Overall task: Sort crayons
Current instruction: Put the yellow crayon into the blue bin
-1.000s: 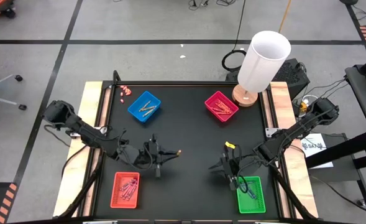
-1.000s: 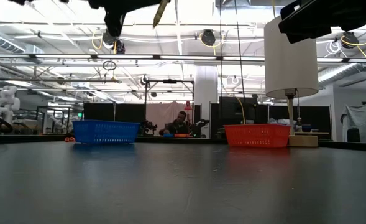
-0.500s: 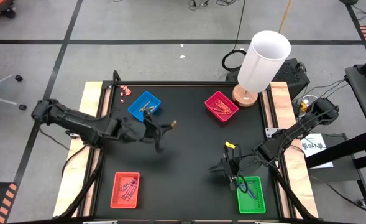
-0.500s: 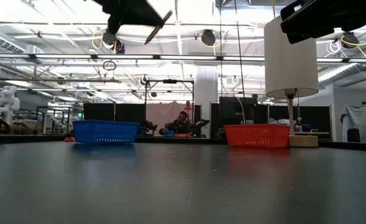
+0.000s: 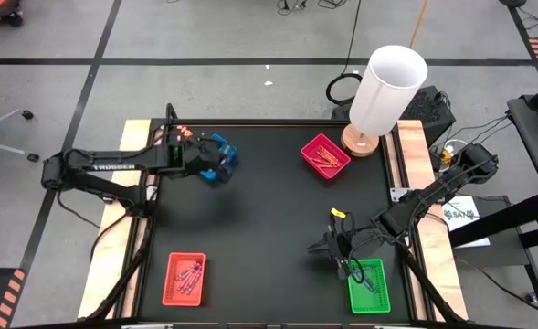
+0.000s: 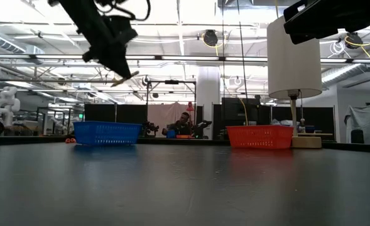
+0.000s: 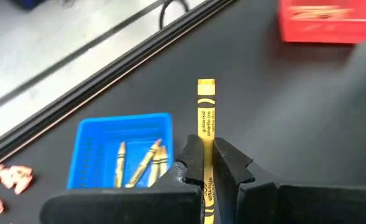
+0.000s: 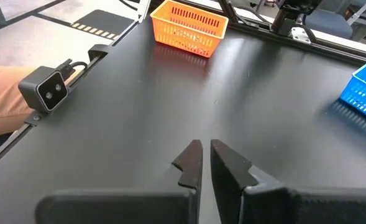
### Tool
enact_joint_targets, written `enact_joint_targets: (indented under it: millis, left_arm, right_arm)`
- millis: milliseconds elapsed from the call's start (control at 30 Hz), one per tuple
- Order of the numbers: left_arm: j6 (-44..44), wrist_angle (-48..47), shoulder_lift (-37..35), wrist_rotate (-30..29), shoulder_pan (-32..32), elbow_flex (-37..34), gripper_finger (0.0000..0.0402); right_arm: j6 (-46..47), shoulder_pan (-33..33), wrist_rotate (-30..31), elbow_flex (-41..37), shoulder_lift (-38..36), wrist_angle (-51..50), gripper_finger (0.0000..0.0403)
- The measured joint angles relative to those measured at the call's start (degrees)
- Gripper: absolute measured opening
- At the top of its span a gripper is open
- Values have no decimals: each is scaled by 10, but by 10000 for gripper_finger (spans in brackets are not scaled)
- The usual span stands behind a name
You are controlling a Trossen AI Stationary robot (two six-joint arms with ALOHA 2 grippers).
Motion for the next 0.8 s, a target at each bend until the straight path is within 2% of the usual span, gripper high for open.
enact_joint_targets:
  millis: [267, 800]
  left_arm:
    - [5, -15, 23, 65, 101, -13, 9]
    - [21, -11, 139, 62, 173, -22, 9]
  right_arm:
    - [0, 0, 0, 0, 0, 0, 17]
    - [-3, 0, 0, 0, 0, 0, 17]
